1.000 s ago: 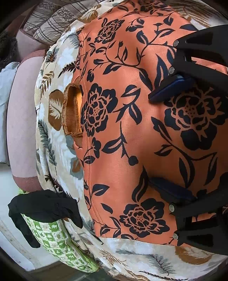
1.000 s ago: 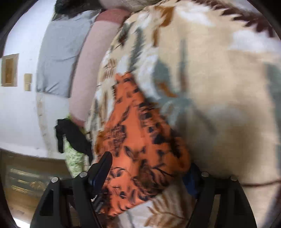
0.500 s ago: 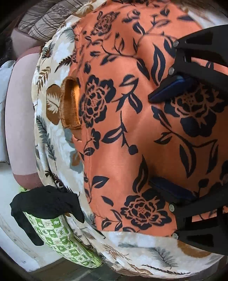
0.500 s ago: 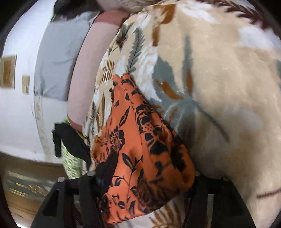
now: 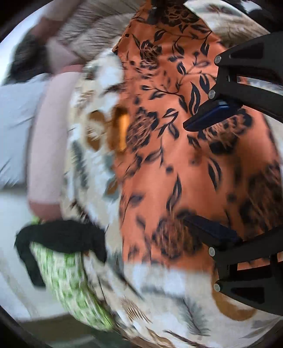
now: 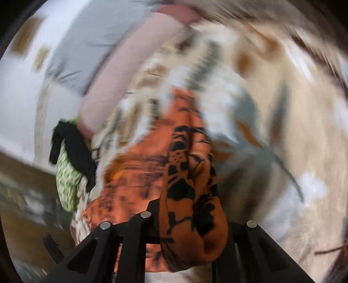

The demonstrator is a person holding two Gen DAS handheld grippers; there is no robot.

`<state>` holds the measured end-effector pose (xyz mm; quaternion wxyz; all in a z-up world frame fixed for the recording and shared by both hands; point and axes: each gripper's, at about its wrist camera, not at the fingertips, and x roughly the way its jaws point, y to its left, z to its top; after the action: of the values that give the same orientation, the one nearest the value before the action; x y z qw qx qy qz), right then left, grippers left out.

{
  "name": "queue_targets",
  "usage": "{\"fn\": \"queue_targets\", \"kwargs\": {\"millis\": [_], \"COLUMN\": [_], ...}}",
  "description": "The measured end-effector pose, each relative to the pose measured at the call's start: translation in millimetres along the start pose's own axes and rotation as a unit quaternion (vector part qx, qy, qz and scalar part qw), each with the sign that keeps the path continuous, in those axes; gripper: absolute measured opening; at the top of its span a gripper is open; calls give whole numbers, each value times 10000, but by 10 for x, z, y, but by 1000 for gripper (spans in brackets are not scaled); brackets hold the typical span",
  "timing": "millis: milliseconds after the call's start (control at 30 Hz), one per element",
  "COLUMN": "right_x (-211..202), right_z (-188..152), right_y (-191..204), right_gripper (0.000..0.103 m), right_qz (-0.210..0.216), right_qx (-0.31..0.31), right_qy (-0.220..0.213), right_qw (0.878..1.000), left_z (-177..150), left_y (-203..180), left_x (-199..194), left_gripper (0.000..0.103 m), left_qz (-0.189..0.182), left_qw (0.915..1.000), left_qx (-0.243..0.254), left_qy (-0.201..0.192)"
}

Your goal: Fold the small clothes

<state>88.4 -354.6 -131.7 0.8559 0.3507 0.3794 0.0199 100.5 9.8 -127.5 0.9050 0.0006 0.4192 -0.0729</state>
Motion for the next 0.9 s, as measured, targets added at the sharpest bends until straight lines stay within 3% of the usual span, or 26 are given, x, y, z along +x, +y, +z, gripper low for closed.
{"fn": "queue_targets", "kwargs": {"millis": [100,200,300,333,367,400,433,467,600,667,767,833,900], "right_x": [-145,-114,273,497,772,950,1189,1267,803,563,277,239,205], "right_z": [-78,-469,-1027,-1254,-1479,-1609,-1776,-1862,-1646,-1464,-1260,-1195,-1203], "right_y": [841,1780,2314,2399,2433,2417,2365,2316,2156,2018,1722,1591,1407], "right_gripper": [16,16,23,34,59,68,70,71,78,83,87,87,87], "right_qz": [221,514,640,776,924,924,720,573,970,926,769,738,737], "right_qx": [-976,-2087,-2654,-2790,-2914,-2935,-2899,-2870,-2494,-2277,-1871,-1721,-1563], "right_qy": [-137,-43,481,742,1162,1497,1980,2105,1584,1193,822,831,871], "right_qw": [9949,9766,9608,9543,9450,9396,9336,9328,9504,9619,9759,9788,9811], "left_z": [-160,-468,-797,-873,-960,-1017,-1054,-1068,-978,-903,-780,-710,-645], "left_y": [525,1080,1544,1649,1776,1829,1866,1881,1681,1467,1131,993,943], "left_x": [-419,-727,-791,-771,-743,-744,-751,-777,-736,-626,-514,-442,-213], "left_gripper": [80,80,80,80,80,80,80,80,80,80,80,80,80], "left_qz": [70,317,451,470,450,395,319,204,-524,-1025,-1463,-1531,-1491], "left_qw": [9973,9900,9810,9782,9738,9712,9692,9682,9678,9625,9625,9633,9598], "left_qx": [-626,-1274,-1857,-2003,-2226,-2347,-2443,-2495,-2460,-2510,-2277,-2192,-2287], "left_qy": [-382,-513,-338,-267,-111,-37,-16,-57,-62,123,176,250,647]}}
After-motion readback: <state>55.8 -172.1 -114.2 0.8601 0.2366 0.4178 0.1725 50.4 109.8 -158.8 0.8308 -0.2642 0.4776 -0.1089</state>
